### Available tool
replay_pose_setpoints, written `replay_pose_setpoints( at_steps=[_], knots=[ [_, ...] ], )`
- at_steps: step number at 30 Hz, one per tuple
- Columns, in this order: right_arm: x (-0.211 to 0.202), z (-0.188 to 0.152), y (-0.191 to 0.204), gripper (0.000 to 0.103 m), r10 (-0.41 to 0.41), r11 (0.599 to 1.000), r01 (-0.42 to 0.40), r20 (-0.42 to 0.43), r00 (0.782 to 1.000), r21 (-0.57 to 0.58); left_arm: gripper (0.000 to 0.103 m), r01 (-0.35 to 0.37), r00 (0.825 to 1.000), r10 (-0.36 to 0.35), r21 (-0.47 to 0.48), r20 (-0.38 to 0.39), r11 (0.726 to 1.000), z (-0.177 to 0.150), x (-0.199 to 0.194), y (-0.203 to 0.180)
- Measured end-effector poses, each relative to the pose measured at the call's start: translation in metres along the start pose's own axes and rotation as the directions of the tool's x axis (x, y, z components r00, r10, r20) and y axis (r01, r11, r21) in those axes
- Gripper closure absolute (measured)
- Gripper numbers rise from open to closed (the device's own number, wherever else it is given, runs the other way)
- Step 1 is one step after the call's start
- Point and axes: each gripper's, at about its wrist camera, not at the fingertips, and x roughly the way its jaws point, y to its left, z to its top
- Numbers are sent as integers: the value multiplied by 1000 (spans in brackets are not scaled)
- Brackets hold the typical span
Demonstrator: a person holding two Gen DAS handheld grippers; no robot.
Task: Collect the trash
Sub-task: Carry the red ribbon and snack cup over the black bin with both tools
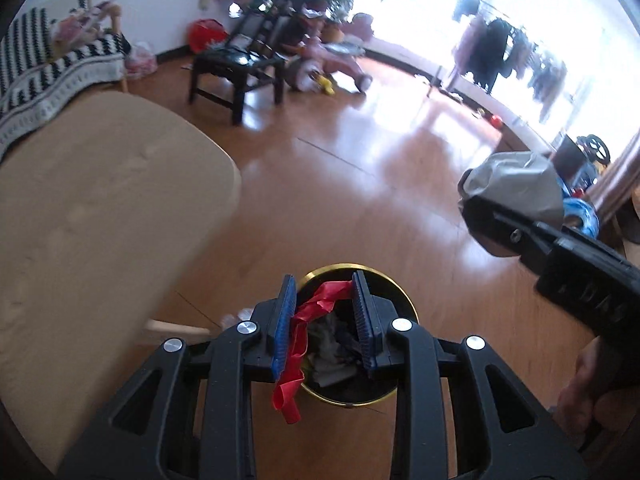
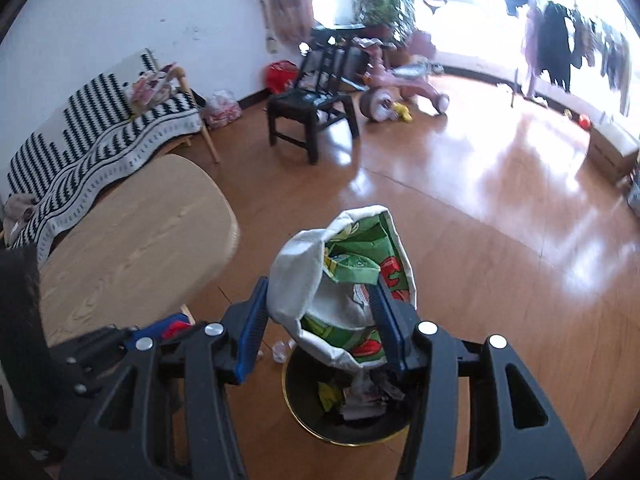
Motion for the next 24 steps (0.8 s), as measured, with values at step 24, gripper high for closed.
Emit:
replay_pose_setpoints(
  at_steps=[24],
  knots=[
    [84, -60, -25, 53, -24, 999, 31, -171, 985, 39, 74, 20, 992, -15, 42, -127, 999, -41, 69, -7]
  ],
)
